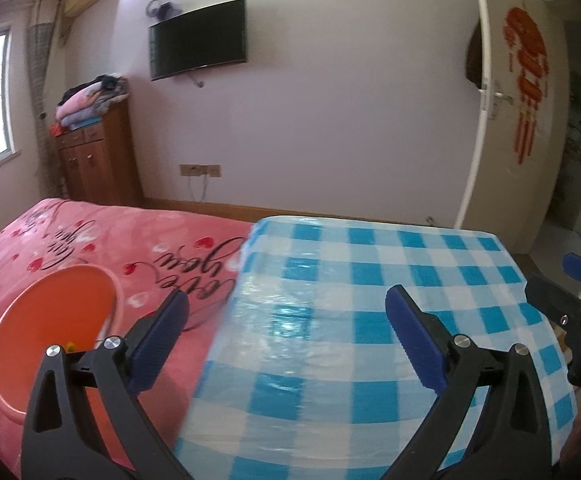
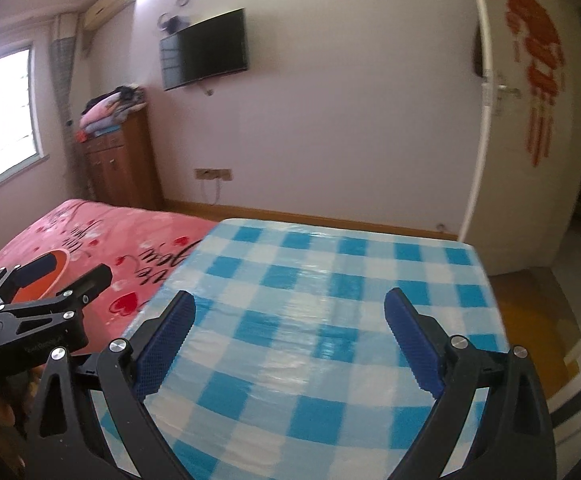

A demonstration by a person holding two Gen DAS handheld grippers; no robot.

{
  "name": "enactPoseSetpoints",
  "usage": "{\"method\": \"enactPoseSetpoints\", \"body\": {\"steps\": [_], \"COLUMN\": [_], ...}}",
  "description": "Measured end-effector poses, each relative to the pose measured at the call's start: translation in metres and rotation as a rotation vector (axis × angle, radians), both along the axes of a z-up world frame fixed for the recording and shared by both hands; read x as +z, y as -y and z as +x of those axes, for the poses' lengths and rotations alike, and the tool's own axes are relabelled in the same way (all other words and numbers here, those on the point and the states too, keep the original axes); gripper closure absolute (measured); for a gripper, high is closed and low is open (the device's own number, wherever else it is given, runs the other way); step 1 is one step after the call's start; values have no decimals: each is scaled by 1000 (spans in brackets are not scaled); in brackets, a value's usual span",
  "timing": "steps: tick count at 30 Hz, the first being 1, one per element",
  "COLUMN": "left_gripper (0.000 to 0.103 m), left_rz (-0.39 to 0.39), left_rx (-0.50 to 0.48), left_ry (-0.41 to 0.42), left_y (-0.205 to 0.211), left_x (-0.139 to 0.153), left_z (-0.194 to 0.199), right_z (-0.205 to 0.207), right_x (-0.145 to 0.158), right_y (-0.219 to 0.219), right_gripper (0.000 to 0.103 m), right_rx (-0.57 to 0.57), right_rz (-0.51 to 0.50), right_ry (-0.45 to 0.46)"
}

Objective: Collect trash

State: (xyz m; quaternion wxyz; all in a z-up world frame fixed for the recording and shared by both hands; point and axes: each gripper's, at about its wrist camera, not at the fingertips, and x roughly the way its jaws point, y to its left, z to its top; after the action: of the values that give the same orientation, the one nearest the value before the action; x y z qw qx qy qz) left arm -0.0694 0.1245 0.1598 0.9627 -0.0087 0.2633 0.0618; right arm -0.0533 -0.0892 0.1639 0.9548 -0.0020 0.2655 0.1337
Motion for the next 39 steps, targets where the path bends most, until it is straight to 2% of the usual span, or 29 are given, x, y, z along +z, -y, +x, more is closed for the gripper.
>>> {"method": "enactPoseSetpoints", "body": {"steps": [9,19,39], "left_gripper": [4,4,4], "left_rz": [26,34,41], "left_rx": [-82,-148,-174], "left_ry": [1,10,63], "left_y": [48,79,94], "left_x": [0,2,10], "left_z": [1,-11,-35], "right_z": [-23,-44,-62], "right_x": [1,1,1], "right_y": [56,100,107], "right_gripper": [9,9,9], "right_rx": [-143,-247,-265], "right_rz": [7,32,14], "right_ry": [27,54,71]}}
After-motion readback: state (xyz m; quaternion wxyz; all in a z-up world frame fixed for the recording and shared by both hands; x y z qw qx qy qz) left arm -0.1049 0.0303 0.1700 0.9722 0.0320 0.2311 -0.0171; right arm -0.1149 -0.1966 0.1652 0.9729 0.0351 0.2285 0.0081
